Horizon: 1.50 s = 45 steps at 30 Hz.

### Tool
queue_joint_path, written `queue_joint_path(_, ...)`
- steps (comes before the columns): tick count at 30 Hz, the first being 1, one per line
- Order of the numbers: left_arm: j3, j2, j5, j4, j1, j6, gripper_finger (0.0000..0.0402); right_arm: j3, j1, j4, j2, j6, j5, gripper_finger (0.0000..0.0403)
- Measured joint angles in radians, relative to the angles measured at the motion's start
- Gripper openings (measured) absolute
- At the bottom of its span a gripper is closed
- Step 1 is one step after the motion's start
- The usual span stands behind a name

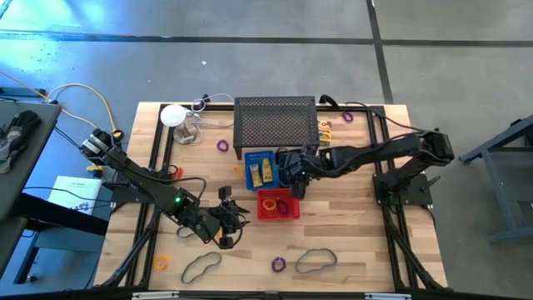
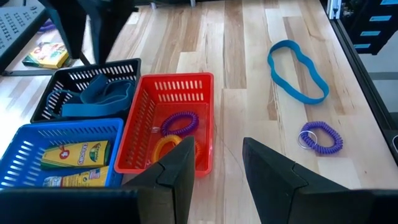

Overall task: Pick & Place Office Desk Supplies
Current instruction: Put the yellow spring keychain into the red bin

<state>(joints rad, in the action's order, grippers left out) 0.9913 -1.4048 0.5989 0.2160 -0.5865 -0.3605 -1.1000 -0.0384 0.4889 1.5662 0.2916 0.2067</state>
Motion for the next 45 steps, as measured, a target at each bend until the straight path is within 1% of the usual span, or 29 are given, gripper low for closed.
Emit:
queue_joint_path(11,0.0,0.0,0.0,0.005,0.0,0.0,0.013,0.001,-0.009,-0.015,-0.002,-0.006,-0.006,0.0164)
queue_joint_path(16,0.0,0.0,0.0,0.008,0.0,0.0,0.013,0.002,-0.016,-0.005,-0.016,0.0,0.006,0.0167)
queue_joint_path(17,0.0,0.0,0.0,0.012,0.0,0.0,0.013,0.002,-0.027,-0.005,-0.027,0.0,0.037,0.0168)
queue_joint_path(19,0.0,0.0,0.0,0.02,0.0,-0.007,0.013,0.001,-0.064,0.001,-0.059,-0.006,0.145,0.0168)
queue_joint_path(24,0.0,0.0,-0.001,0.047,0.0,-0.016,0.013,0.001,-0.219,0.06,-0.135,-0.008,0.498,0.0168)
queue_joint_path(26,0.0,0.0,-0.001,0.055,-0.003,-0.037,0.013,-0.001,-0.289,0.076,-0.156,0.021,0.648,0.0168)
queue_joint_path(28,0.0,0.0,-0.001,0.057,-0.007,-0.053,0.013,-0.001,-0.36,0.121,-0.17,0.067,0.757,0.0168)
queue_joint_path(30,0.0,0.0,-0.001,0.062,-0.013,-0.057,0.013,0.0,-0.419,0.167,-0.176,0.123,0.818,0.0168)
queue_joint_path(34,0.0,0.0,-0.001,0.09,-0.022,-0.054,0.013,0.0,-0.504,0.295,-0.176,0.268,0.894,0.0168)
queue_joint_path(37,0.0,0.0,0.002,0.158,-0.027,-0.053,0.013,0.0,-0.539,0.375,-0.172,0.393,0.978,0.0168)
queue_joint_path(41,-0.014,0.0,0.014,0.265,-0.015,-0.064,0.013,0.0,-0.565,0.413,-0.17,0.52,1.108,0.0168)
queue_joint_path(43,-0.031,0.0,0.024,0.306,-0.003,-0.096,0.013,0.0,-0.573,0.423,-0.17,0.541,1.126,0.0168)
queue_joint_path(45,-0.047,0.0,0.028,0.311,0.011,-0.125,0.013,0.0,-0.578,0.433,-0.17,0.544,1.115,0.0168)
